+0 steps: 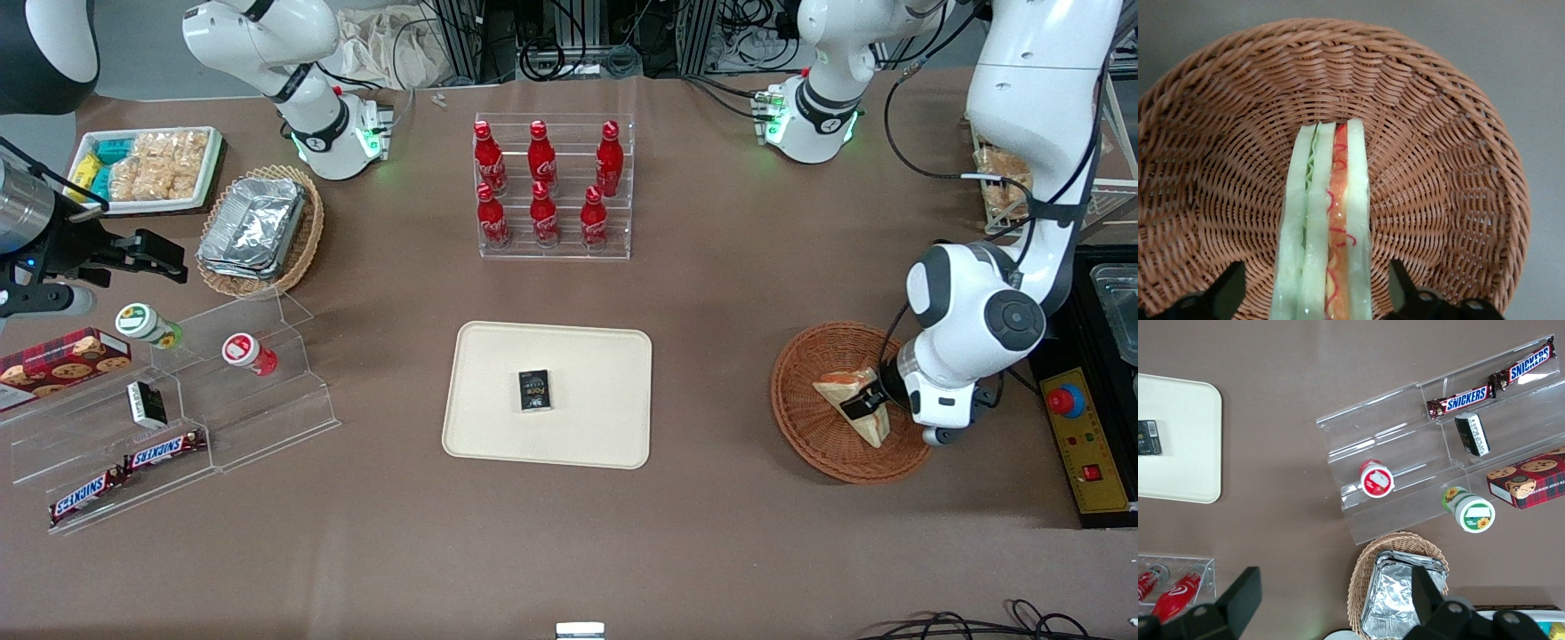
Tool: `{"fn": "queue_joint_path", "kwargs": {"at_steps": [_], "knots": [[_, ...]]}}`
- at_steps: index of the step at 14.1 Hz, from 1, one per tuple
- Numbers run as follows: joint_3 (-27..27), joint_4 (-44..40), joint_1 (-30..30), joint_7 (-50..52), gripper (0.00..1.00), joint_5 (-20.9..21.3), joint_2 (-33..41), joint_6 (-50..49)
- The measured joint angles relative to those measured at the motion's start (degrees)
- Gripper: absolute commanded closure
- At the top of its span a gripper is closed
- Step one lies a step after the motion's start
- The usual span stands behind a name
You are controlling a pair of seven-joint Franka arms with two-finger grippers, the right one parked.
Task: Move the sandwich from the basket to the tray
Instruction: 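Close the left gripper on the wrapped sandwich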
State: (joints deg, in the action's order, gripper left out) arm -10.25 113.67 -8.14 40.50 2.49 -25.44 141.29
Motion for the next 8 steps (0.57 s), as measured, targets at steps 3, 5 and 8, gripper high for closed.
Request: {"fn": "queue_joint_path", "kwargs": {"at_steps": [3, 5, 8], "knots": [[-0.02, -0.01, 0.0, -0.15, 1.0, 0.01, -0.26, 0.14], [-0.12, -0.16, 0.02, -0.17, 1.0, 0.04, -0.15, 0.13], [-0.61, -2.73, 0.18, -0.17, 1.0, 0.13, 1.15, -4.94]]}}
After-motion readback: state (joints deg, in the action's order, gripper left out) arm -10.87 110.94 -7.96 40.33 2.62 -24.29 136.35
